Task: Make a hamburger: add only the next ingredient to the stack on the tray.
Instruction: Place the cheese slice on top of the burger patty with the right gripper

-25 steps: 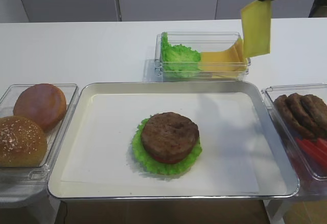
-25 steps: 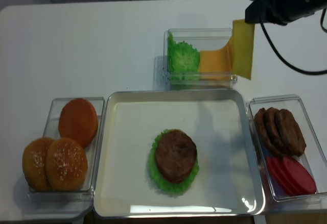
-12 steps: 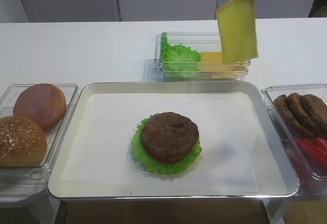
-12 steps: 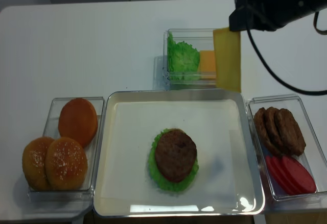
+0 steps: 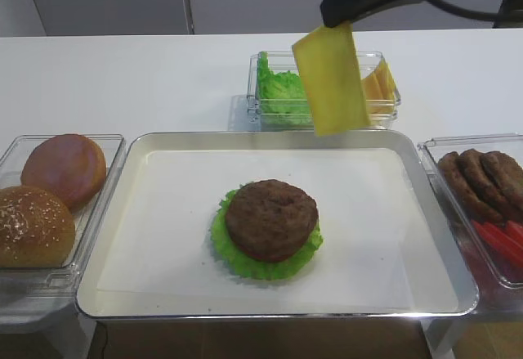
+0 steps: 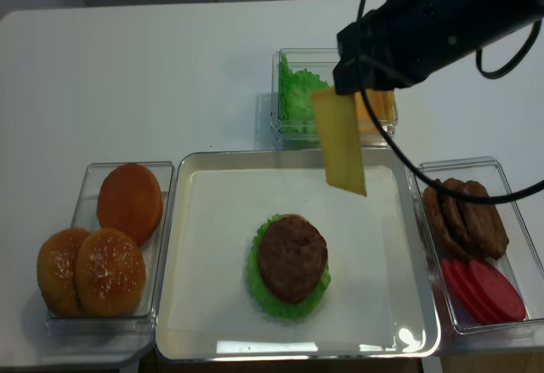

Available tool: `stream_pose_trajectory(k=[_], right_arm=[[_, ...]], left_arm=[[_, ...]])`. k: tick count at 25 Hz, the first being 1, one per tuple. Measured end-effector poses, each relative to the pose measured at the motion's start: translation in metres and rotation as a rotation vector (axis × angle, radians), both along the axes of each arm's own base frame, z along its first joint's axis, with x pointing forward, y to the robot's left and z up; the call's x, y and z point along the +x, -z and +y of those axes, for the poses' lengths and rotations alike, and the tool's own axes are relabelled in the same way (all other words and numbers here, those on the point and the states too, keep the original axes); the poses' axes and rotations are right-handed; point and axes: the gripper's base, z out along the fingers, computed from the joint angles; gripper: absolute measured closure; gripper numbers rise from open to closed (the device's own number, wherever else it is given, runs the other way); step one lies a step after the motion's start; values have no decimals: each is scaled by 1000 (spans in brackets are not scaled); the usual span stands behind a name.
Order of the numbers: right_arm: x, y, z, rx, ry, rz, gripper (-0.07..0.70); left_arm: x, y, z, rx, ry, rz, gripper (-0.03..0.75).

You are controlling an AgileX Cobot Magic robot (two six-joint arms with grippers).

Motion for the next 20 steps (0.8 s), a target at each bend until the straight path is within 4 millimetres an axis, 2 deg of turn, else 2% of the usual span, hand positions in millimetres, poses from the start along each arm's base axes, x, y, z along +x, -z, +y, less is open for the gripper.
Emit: stream_pose_trajectory(k=[10,12,17,20], right_arm=[[-19,4,29,-48,-67,16,591],[-24,12,34,-50,-79,24,591],[-36,47,47,-59,-96,89,591],[-43,57,55,-50,-110,100,591]], left_arm=[[0,0,0,0,0,0,304],[0,0,0,0,0,0,304],[0,0,0,0,0,0,304],[0,0,0,0,0,0,304]])
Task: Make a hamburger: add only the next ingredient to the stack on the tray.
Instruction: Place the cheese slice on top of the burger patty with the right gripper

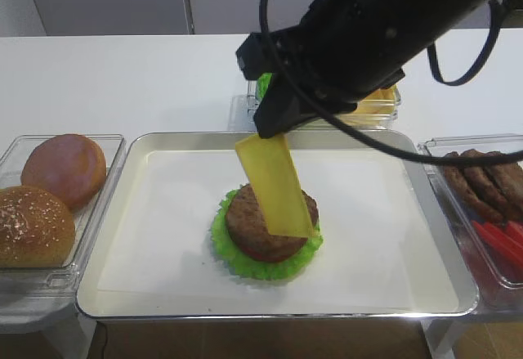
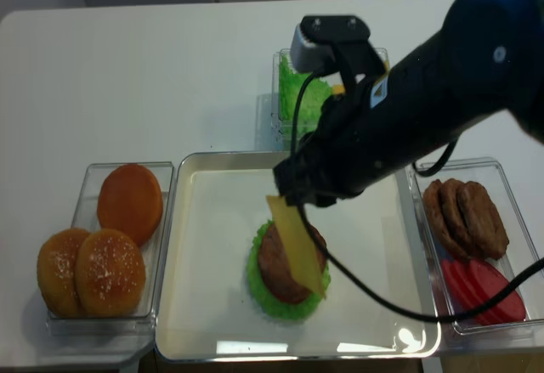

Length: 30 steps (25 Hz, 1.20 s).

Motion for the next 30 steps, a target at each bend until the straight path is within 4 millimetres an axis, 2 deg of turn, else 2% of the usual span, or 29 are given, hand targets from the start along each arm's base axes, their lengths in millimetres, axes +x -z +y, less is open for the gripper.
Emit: stream_pose_trajectory(k=[5,15,25,30], right_arm=[[-6,1,9,28,-14,4,591],[-4,-4,13,109,17,-3,591],[-3,-5,13,114,22,-13,591],[1,2,16,95,12,-13,591]], left_arm=[[0,0,0,0,0,0,304],[0,0,0,0,0,0,304],[0,0,0,0,0,0,304],[0,0,0,0,0,0,304]])
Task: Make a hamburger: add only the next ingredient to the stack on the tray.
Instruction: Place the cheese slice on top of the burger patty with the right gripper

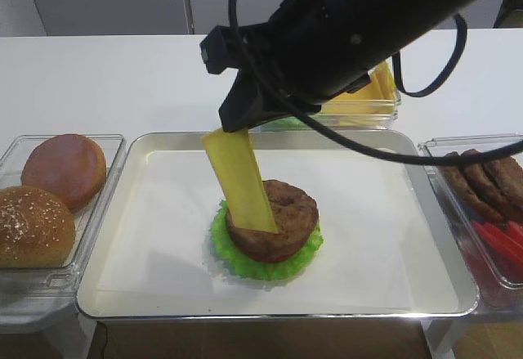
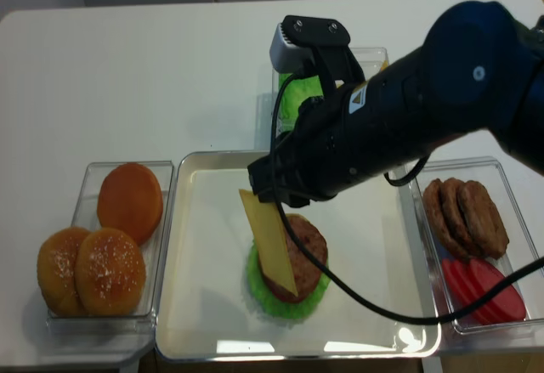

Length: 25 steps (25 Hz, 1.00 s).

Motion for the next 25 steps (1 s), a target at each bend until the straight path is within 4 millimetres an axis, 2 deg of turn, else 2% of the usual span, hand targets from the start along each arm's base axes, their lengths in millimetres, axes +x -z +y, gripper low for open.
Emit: stream_pose_trajectory(k=[10,25], right_arm=[[8,15,5,-43,-14,8,591],[18,32,-1,-217,-60,-86,591]], left_arm=[[0,0,0,0,0,0,304],[0,0,0,0,0,0,304]])
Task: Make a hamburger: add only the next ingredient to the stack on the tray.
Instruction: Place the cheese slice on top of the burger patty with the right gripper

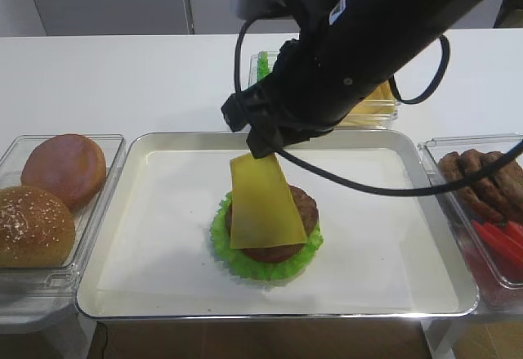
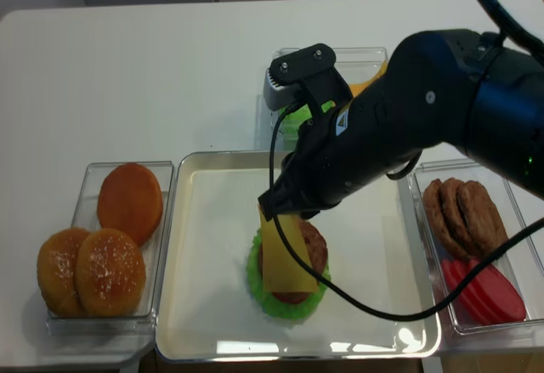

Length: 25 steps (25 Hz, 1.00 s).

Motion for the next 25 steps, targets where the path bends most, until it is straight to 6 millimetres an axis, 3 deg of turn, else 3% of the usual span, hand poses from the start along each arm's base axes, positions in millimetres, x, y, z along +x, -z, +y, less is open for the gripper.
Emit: stream_pose_trajectory(k=[19,25], right_arm=[[5,44,-10,-170,41,29,591],[6,48,-13,-201,63,15,592]], left_arm=[[0,0,0,0,0,0,304],[0,0,0,0,0,0,304]])
